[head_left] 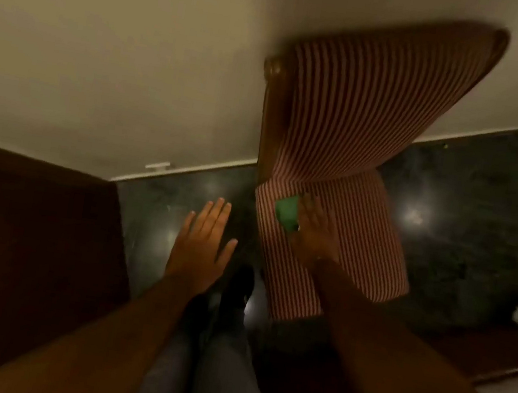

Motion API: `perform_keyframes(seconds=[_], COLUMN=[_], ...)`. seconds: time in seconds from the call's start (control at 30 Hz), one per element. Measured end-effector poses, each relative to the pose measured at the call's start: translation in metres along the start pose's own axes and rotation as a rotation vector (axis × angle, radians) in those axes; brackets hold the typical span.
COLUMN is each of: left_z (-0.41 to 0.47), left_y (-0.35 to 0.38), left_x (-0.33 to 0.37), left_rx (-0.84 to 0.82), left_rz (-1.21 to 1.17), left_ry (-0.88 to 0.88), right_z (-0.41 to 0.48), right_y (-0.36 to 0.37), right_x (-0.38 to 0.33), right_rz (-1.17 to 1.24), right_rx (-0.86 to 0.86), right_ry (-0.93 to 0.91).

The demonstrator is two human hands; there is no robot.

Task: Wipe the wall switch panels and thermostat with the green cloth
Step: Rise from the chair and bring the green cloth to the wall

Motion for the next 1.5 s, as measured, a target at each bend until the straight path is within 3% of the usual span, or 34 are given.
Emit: perform_keyframes(seconds=[0.1,0.3,0.47,0.93,1.07,1.2,1.33,1.5], left_z=[0.01,0.032,0.045,0.056,0.041,0.025,0.023,0.011], left_y=[0.037,0.064,0.063,0.024,-0.017,-0.103,-0.187,-0.305], left_x=[-0.013,-0.02,-0.025,-0.024,-0.031,-0.041,-0.06,-0.069], left_rx=[-0.136,-0.216,-0.231,-0.137,-0.06,0.108,0.164,0.452], left_rz=[-0.014,0.052,0.083,0.129,0.108,0.185,0.217,0.275], left_ry=[-0.074,-0.114,-0.129,-0.118,-0.13,-0.13,-0.18,-0.226], right_z=[0.034,0.062,0.078,0.06,0.044,0.022,-0.003,-0.045], right_y=[0.021,0.081,0.078,0.038,0.01,-0.05,-0.122,-0.209], right_x=[0.017,0.039,0.044,0.005,-0.039,-0.103,-0.168,-0.239], right_rz=[-0.008,-0.096,-0.001,0.125,0.145,0.165,0.191,0.272], right_rx=[-0.026,-0.174,-0.035,0.077,0.156,0.268,0.385,0.614], right_ry=[0.01,0.016,0.007,-0.065,-0.163,-0.301,-0.41,-0.566])
Point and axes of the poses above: each hand's wrist, its own z-axis towards the middle knuckle, its own y-axis out of the palm, x = y × z, the point moved 9 cm from there along z, towards the middle knuckle, and after that the axes turned 8 degrees about z, right-handed, at the moved point
